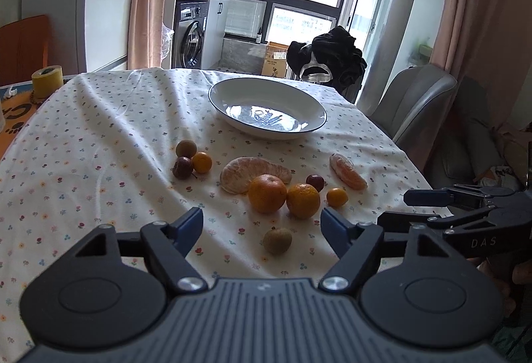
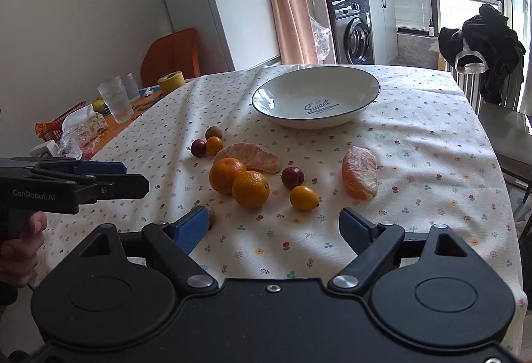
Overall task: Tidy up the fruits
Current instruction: 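Move left tool toward the brown kiwi while right tool approaches the small kumquat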
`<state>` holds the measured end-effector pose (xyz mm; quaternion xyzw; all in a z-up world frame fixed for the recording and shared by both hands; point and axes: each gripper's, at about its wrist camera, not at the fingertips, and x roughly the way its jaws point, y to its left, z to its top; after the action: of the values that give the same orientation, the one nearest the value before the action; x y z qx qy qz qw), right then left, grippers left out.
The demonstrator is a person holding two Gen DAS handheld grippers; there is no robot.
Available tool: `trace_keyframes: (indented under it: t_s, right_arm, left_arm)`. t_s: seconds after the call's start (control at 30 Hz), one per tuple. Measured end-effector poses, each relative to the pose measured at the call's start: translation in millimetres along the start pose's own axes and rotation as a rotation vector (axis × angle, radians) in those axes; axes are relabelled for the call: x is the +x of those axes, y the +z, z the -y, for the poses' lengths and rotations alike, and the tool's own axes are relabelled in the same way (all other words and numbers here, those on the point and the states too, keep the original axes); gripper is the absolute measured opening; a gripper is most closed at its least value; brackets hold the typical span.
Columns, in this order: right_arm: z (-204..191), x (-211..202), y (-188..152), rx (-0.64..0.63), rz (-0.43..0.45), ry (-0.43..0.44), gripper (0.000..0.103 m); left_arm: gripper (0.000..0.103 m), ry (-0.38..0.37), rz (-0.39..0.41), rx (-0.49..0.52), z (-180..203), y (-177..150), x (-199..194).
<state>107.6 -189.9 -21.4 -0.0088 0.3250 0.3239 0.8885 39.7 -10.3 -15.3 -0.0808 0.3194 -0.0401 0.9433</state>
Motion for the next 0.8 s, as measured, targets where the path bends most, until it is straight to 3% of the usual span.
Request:
trace_keyframes:
  t_s: [0.17,0.6,0.73,0.8]
  right_arm:
    - [4.7,8.3,-2.2,-0.008,-0.009,0.006,0.074]
    - [18.7,31.1,-5.8,-0.011,-0.048,0.015,0.063]
    - [22.2,40.3,-5.4,-0.005,-0.058,0.015,0.062]
    - [23.6,45.2,-4.6,-0.007,-0.061,0.01,0.061]
  left_arm:
    - [0.059,-0.015,-0.037,-0.01,3.8,-1.5,19.8]
    - [0.045,-0.013,-0.124,-0.022,11.3,-9.4,58.0]
    - [0.024,-0.012,-0.171,-0.049,7.6,-12.5,70.1]
    - [0.024,-0.011,-0.165,-0.064,5.2,-12.5,71.4]
